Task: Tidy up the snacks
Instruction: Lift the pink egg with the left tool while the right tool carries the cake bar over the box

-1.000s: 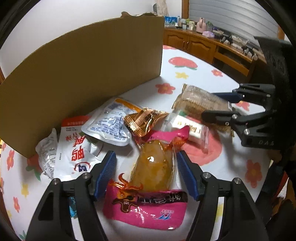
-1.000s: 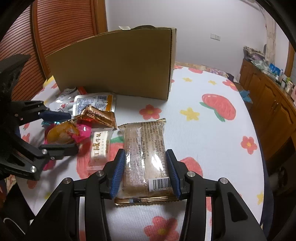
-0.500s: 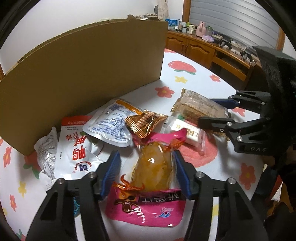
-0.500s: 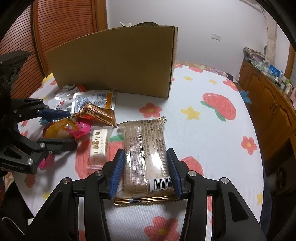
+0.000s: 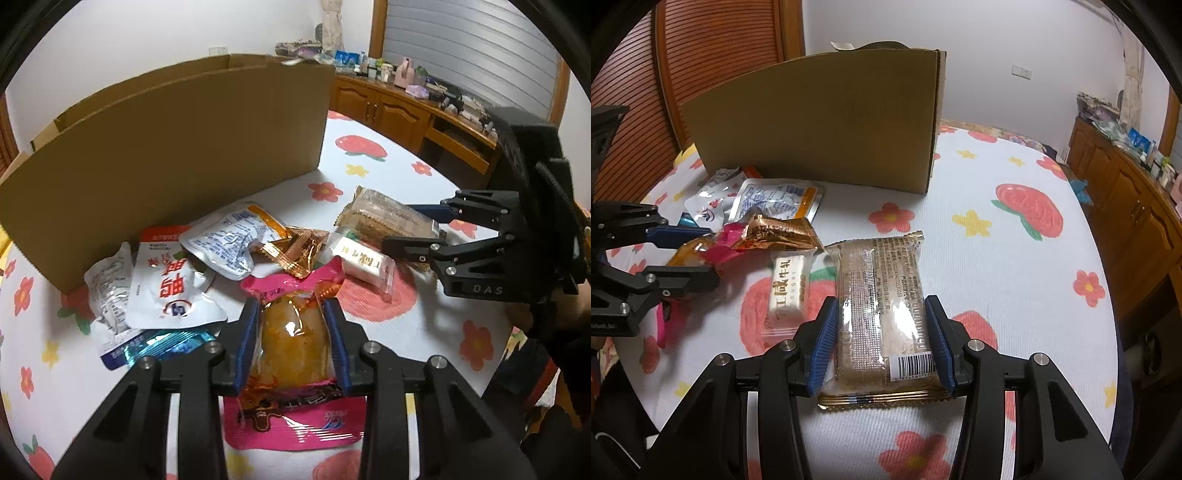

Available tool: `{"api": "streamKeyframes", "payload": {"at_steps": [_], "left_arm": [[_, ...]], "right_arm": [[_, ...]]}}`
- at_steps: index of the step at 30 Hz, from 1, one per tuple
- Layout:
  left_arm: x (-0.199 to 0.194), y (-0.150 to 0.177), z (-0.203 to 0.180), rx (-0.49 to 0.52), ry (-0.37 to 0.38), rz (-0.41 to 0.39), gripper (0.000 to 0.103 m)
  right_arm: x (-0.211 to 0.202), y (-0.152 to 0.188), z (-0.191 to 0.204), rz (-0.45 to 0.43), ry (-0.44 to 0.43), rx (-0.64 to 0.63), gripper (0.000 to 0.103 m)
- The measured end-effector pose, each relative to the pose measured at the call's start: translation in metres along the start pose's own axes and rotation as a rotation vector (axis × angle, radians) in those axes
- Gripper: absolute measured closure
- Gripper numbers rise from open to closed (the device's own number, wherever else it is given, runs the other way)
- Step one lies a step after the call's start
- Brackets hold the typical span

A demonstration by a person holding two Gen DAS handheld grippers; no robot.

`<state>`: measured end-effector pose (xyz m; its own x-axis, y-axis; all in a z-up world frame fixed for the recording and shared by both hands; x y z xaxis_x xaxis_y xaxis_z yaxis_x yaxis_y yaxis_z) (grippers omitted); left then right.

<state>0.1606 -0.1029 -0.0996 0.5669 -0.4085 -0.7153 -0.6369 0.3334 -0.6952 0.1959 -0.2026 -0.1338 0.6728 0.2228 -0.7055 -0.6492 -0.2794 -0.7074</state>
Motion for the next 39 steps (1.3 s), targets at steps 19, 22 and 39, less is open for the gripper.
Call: {"api": "streamKeyframes", "payload": {"at_steps": [19,22,39], "left_arm": [[-0.034,-0.015,0.005,-0.056,0.024,-0.138,0.069],[-0.038,-0.02,0.011,-0.066,0.014,-0.156,0.069],[-0.069,-0.056,0.053,-0.095,-0.041,-0.262,0.069]], "right_arm": [[-0.001,0.003,-0.001,-0.016,-0.009,0.009,0.059],[-0.003,0.003,-0.002,-0.024,-0.01,0.012,0.06],[-0.057,-0.028,0.004,-0.199,-0.013,-0.017,0.061]]}}
Point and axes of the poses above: each gripper's, at about its wrist camera, not at the fingertips, and x roughly the way its jaws point, z to its left, y to its underside, the point moved 1 cm from there along x, roughly the way its jaws point, and after that the axes turned 3 degrees about -z, right-handed, at the moved point
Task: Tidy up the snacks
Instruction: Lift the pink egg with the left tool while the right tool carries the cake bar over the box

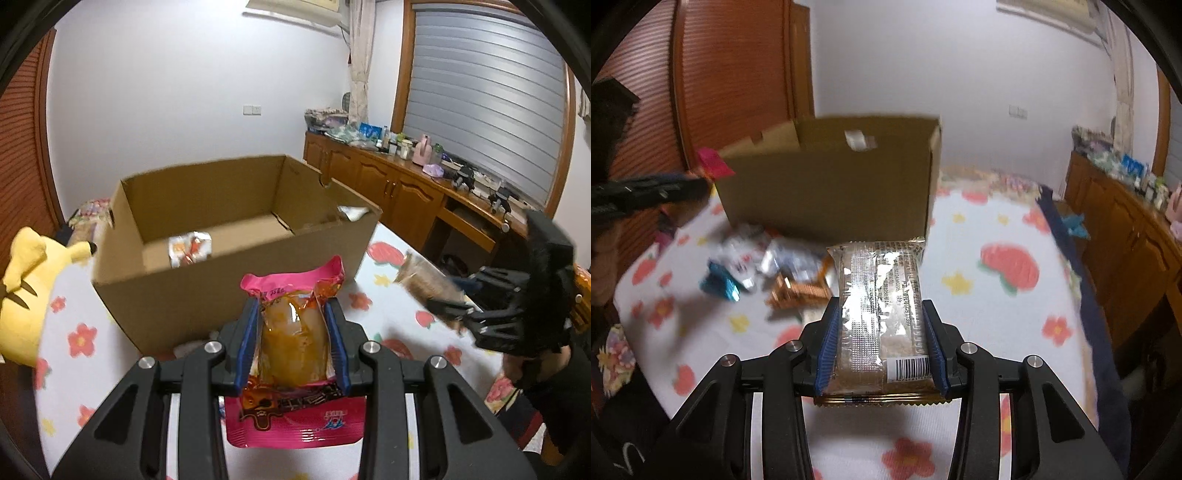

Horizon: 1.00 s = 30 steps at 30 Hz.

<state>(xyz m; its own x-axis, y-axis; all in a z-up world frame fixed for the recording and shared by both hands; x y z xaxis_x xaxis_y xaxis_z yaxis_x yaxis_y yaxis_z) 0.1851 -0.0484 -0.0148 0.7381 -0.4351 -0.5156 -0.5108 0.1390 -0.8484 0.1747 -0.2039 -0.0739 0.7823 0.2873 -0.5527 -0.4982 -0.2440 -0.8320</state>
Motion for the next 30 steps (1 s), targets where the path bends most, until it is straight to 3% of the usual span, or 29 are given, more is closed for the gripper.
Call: {"api": "streamKeyframes", "payload": {"at_steps": [11,30], "left_arm": [[-0.003,-0.046,0.03,0.03,-0.053,-0.069,0.069],[0.037,-0.07,0.08,0.001,-0.109,-0.027,0.069]], "right_arm": [[-0.008,-0.082,0.021,-0.119,-0.042,-0.083,0.061],[0.058,-0.144,0.042,-0.083,-0.094,-0.144,0.061]]}}
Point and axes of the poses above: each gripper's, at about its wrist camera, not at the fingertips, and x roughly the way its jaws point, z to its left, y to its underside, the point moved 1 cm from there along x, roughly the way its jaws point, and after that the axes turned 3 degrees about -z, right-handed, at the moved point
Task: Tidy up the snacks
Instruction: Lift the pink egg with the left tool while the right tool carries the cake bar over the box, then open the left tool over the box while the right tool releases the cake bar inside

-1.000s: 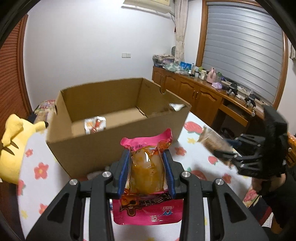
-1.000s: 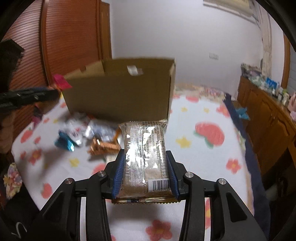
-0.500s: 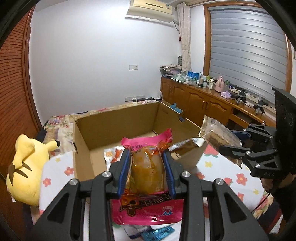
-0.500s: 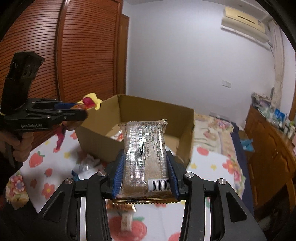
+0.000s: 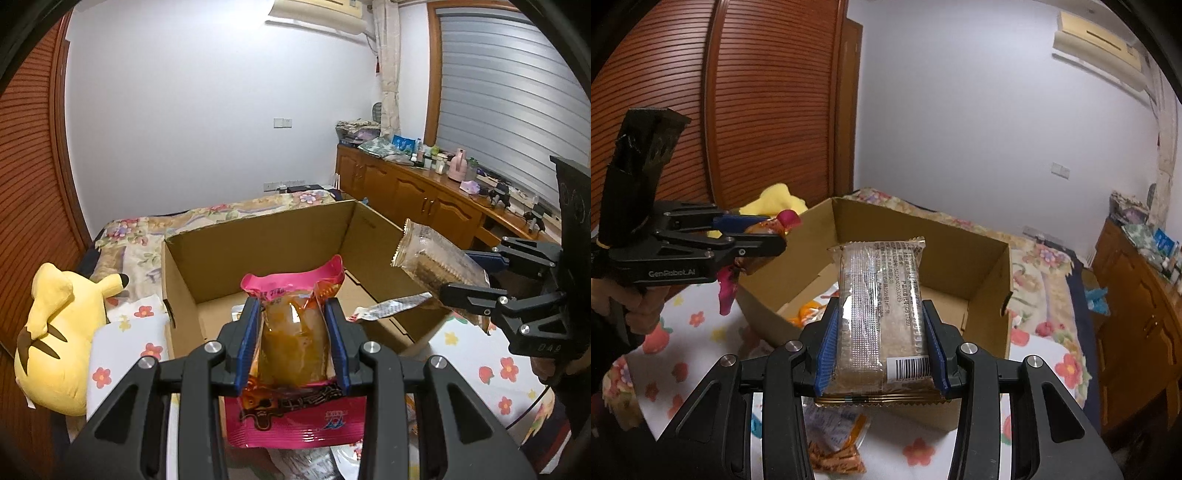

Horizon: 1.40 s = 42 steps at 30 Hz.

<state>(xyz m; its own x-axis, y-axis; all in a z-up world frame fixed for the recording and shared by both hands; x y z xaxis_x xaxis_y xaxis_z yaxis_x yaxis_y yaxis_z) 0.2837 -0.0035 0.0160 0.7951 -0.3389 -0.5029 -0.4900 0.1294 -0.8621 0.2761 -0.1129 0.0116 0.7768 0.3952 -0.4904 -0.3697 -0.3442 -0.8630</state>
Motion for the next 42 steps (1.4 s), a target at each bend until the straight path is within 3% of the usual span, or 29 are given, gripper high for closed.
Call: {"api": "streamKeyframes", "payload": {"at_steps": [17,22,35,42], "left_arm": [[0.031,-0.006,0.008,-0.016,-0.032,0.049,0.069],[0.034,-0.007,0.009,-0.015,-0.032,0.052,0.069],[0.048,-0.009,0.013,-0.015,-0.064,0.064,0.066],[0.04,-0.009,0.007,-0.012,-0.06,0.066,0.057]], "right_arm": [[0.055,-0.002,-0.01,0.112,0.005,0.001,0.06],[0.061,-0.001,-0.013,0.117,0.019,0.02,0.052],[0.039,0.0,-0.013,0.078,0.002,0.037,0.048],[0.014,0.008,-0.007,0.07,0.006,0.032,0.047]]}}
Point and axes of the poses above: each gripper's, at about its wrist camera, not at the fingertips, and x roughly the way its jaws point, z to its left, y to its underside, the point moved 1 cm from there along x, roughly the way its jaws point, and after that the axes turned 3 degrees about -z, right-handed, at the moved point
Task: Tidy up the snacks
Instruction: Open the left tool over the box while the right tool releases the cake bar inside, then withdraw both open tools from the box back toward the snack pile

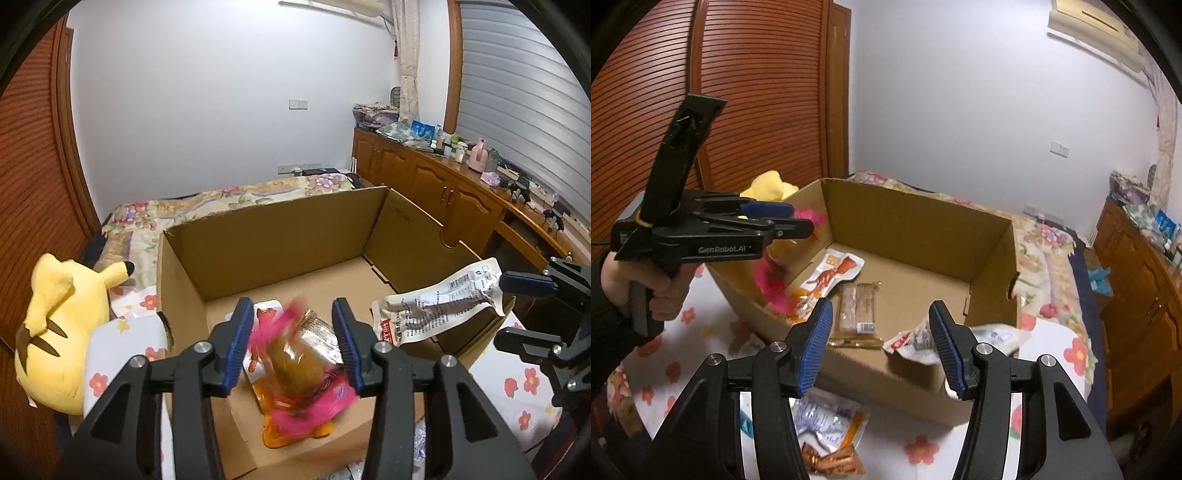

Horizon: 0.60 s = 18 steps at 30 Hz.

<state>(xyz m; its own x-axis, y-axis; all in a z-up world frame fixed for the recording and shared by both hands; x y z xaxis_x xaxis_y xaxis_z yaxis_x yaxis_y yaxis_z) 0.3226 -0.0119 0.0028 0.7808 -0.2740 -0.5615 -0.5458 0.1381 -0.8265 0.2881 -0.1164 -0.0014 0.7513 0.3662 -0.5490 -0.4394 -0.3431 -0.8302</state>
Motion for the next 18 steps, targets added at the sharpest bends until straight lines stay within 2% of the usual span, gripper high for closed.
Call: {"api": "streamKeyframes", "payload": {"at_steps": [6,18], "left_arm": [[-0.03,0.008,-0.008,0.006,0.01,-0.021,0.055],[-0.089,0.066,-0.029,0.025,0.044,-0.025,0.048]], "right_arm": [[-0.024,0.01,0.003,-0.004,0.017,0.022,0.047],[-0.059,0.058,0.024,0.029,0.01,0.064,0.047]]}}
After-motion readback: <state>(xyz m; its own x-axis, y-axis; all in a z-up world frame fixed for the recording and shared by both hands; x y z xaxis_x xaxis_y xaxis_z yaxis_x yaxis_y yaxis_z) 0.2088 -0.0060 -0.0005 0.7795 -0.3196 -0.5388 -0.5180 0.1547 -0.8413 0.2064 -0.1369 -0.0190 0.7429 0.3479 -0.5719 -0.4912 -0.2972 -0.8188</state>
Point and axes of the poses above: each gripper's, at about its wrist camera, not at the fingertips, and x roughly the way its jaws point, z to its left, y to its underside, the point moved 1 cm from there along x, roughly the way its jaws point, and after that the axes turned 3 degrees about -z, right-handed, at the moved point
